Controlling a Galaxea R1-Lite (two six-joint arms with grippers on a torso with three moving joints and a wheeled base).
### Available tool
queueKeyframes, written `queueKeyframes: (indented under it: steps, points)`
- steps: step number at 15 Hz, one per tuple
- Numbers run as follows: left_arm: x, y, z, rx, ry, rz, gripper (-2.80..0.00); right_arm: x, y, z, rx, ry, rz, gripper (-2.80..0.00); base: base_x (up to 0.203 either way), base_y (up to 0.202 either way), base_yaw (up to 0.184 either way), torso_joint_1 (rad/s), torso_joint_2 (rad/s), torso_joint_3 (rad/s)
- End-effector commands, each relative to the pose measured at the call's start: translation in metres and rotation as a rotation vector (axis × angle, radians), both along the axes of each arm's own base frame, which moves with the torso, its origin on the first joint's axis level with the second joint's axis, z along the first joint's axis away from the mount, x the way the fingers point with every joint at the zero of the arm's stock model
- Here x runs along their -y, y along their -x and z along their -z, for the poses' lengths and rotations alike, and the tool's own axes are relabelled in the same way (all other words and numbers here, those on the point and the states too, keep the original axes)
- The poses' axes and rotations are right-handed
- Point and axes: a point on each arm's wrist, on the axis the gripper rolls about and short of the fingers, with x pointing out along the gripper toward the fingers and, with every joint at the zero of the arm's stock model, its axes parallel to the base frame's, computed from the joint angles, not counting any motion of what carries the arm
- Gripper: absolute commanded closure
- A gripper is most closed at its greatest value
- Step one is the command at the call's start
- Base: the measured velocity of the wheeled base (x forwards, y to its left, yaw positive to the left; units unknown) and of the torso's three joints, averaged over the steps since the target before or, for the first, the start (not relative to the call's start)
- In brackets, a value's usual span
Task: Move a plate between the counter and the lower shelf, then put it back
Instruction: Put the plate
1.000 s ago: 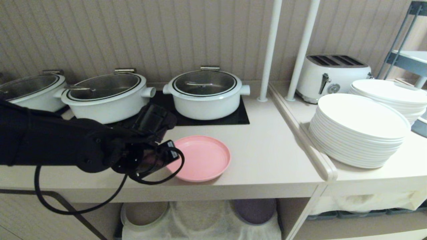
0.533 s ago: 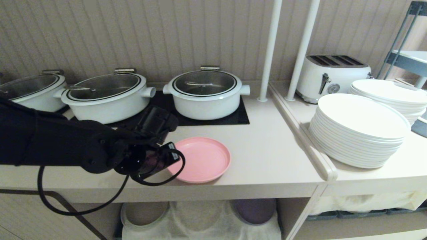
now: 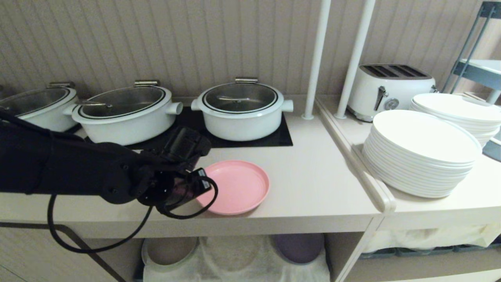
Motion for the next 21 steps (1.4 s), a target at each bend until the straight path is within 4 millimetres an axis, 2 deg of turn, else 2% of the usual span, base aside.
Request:
queueKeyframes:
  steps: [1,7,8,12,14,15,17,18,21]
  points:
    - [0.000,0.000,0.000,0.004,0.003,-0.006,0.00,0.000,0.000,0.000,0.000,0.000,0.000,0.00,0.000,0.000,0.000,0.000,0.00,0.000]
    - [0.002,-0.004,0.000,0.021,0.009,-0.003,0.00,0.000,0.000,0.000,0.000,0.000,0.000,0.00,0.000,0.000,0.000,0.000,0.00,0.000]
    - [0.003,-0.004,0.001,0.019,0.006,-0.004,-2.80,0.000,0.000,0.000,0.000,0.000,0.000,0.00,0.000,0.000,0.000,0.000,0.00,0.000]
    - [0.002,-0.004,0.000,0.024,0.003,-0.010,-2.80,0.000,0.000,0.000,0.000,0.000,0.000,0.00,0.000,0.000,0.000,0.000,0.00,0.000]
    - [-0.004,0.006,-0.024,0.089,0.042,-0.010,-2.80,0.000,0.000,0.000,0.000,0.000,0.000,0.00,0.000,0.000,0.000,0.000,0.00,0.000]
    - [-0.004,0.006,-0.025,0.091,0.042,-0.010,-2.80,0.000,0.000,0.000,0.000,0.000,0.000,0.00,0.000,0.000,0.000,0.000,0.00,0.000]
    - [0.002,-0.003,-0.002,0.031,0.002,-0.009,-2.80,0.000,0.000,0.000,0.000,0.000,0.000,0.00,0.000,0.000,0.000,0.000,0.00,0.000]
    - [0.003,-0.003,0.001,0.024,-0.004,-0.008,-2.80,0.000,0.000,0.000,0.000,0.000,0.000,0.00,0.000,0.000,0.000,0.000,0.00,0.000]
    - [0.000,0.004,-0.014,0.063,0.015,-0.009,-2.80,0.000,0.000,0.000,0.000,0.000,0.000,0.00,0.000,0.000,0.000,0.000,0.00,0.000]
